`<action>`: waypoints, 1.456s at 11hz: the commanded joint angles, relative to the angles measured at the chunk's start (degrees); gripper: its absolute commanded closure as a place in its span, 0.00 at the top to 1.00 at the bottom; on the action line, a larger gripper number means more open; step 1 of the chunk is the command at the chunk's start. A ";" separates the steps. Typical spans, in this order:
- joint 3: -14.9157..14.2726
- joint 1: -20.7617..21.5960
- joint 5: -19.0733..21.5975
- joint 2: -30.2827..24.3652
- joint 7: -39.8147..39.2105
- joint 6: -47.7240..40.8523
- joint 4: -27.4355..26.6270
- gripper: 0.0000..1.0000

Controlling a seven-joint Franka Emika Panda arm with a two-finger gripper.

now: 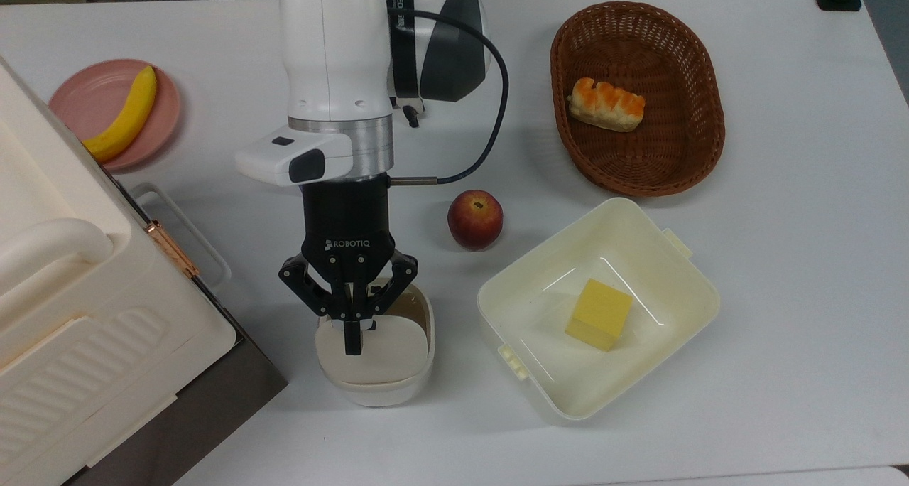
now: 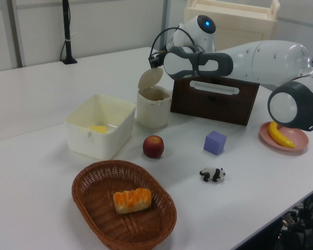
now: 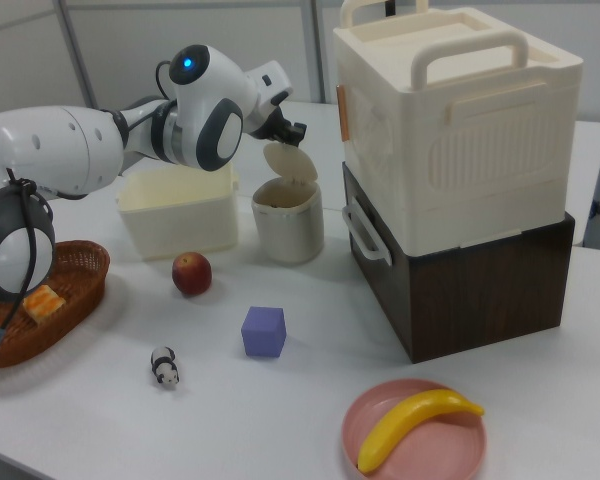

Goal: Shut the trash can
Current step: 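Push the lid down with the gripper until it shuts on the can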

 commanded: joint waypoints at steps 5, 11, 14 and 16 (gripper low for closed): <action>1.51 -1.23 -0.85 -8.09 -2.82 0.83 -11.74 0.00; 1.78 -1.41 -0.94 -10.82 -3.26 0.74 -15.96 0.00; 1.78 -1.06 -0.76 -12.14 -3.17 0.65 -18.69 0.00; 1.78 -0.97 -0.76 -11.88 -3.17 0.57 -19.05 0.00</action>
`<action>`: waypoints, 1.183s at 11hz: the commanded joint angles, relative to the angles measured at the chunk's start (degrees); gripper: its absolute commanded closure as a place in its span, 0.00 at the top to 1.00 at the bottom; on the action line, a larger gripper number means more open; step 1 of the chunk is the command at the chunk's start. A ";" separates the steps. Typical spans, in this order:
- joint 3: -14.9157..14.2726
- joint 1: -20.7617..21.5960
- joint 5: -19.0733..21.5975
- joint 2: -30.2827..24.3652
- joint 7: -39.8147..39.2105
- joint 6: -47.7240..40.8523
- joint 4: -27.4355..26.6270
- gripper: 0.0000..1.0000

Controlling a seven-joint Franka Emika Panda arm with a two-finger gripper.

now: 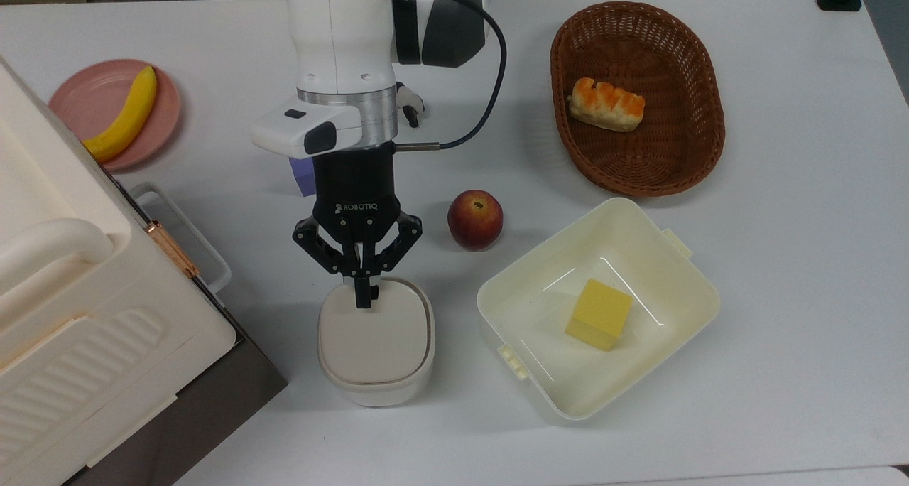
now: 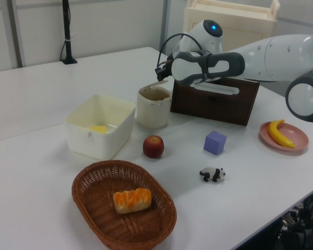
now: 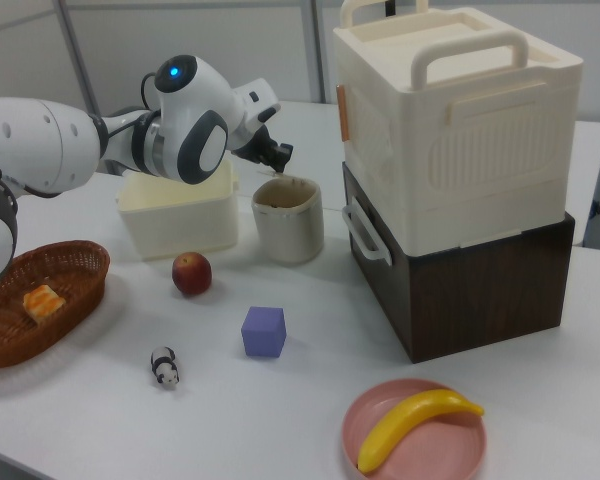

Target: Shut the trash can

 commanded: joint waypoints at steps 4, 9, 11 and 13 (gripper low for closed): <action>0.53 -0.20 -0.55 -1.96 -0.93 0.57 -5.28 0.00; 0.53 -0.02 -0.73 -0.73 -0.93 0.48 -6.33 0.00; 0.53 -0.02 -1.60 0.41 -0.93 0.48 -6.25 0.00; 0.53 0.41 -1.87 1.64 -0.85 0.65 -5.90 0.00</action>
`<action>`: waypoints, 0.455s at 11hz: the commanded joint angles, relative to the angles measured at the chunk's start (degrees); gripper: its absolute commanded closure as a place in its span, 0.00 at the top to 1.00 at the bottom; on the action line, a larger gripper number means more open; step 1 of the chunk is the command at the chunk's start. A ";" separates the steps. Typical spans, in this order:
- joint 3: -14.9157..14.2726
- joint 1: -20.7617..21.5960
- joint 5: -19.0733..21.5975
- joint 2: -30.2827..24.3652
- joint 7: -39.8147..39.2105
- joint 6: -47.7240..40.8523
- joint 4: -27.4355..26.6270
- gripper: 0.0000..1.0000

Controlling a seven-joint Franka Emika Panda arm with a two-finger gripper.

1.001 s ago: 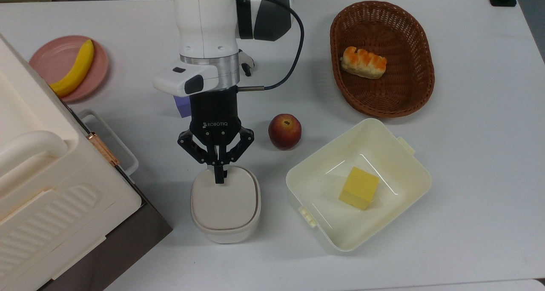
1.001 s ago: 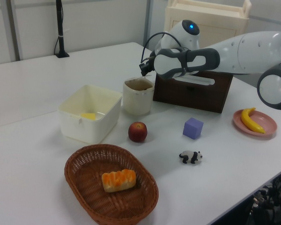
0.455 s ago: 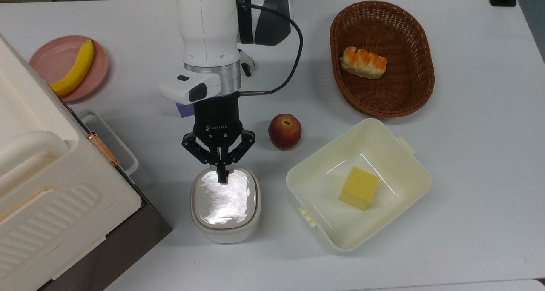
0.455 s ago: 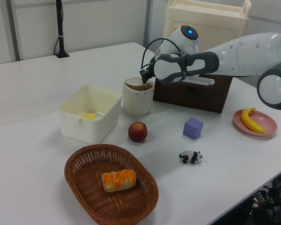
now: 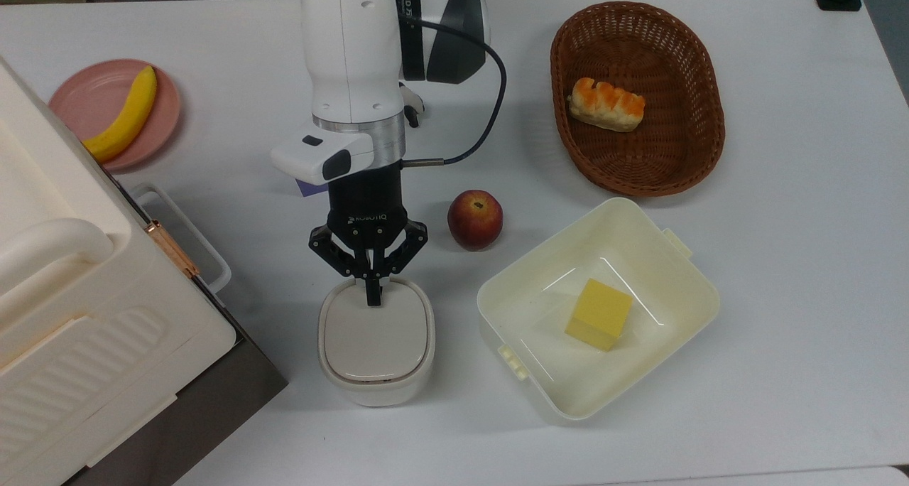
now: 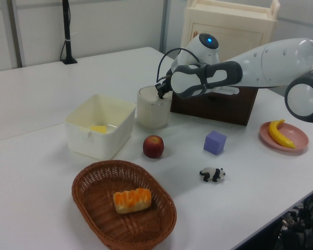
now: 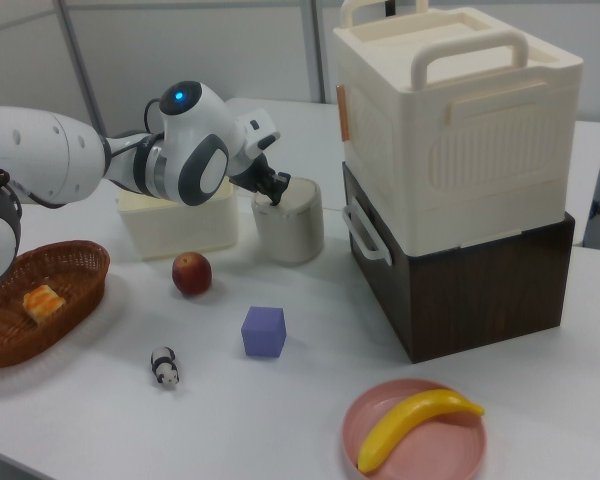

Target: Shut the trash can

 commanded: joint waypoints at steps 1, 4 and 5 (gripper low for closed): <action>0.27 0.35 -1.35 1.17 -0.73 0.64 -1.43 0.00; 0.27 0.09 -1.18 -1.28 -0.39 0.47 -1.43 0.00; 0.35 0.00 -0.66 -3.73 -0.21 0.12 -1.78 0.00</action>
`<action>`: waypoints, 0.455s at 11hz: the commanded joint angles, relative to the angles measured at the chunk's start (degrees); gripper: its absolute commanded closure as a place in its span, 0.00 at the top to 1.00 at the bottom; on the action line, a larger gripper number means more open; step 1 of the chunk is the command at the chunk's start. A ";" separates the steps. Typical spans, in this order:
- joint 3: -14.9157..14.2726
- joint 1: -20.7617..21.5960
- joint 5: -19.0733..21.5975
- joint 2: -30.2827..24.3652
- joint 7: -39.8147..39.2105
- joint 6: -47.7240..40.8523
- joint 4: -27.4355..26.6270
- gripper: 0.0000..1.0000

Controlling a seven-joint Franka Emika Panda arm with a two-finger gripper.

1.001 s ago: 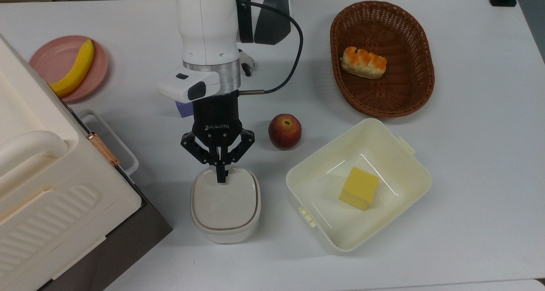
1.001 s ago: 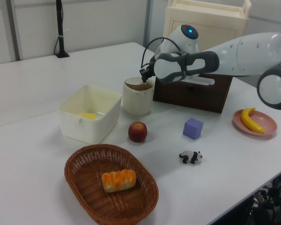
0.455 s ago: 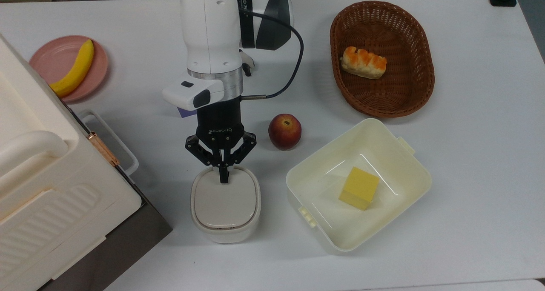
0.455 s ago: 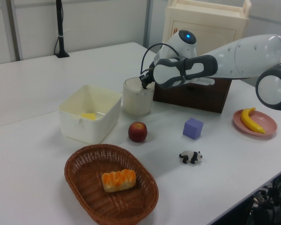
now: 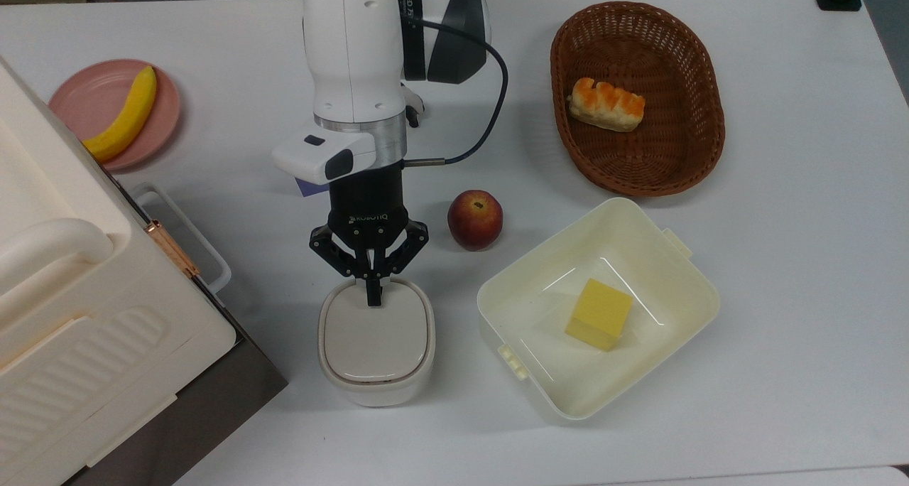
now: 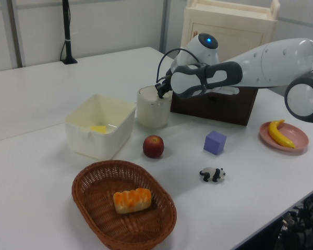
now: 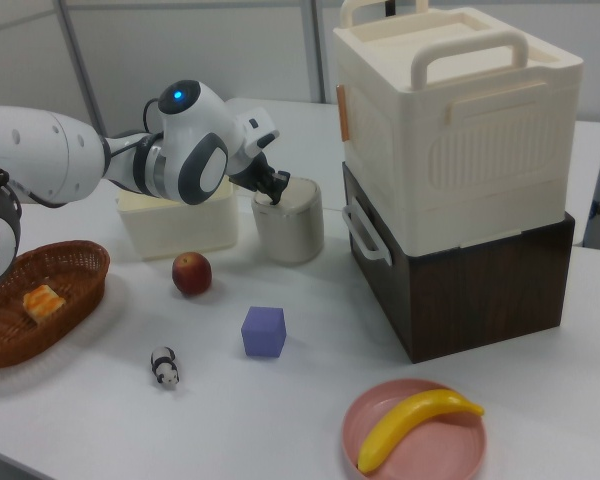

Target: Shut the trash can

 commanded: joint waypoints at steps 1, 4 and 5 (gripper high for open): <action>0.35 -0.15 0.34 -6.66 -0.11 -1.04 -2.81 0.00; 0.35 -0.85 3.48 -16.85 -0.19 -16.54 -3.88 0.01; 0.35 -1.11 5.07 -19.58 -0.37 -23.22 -3.88 0.04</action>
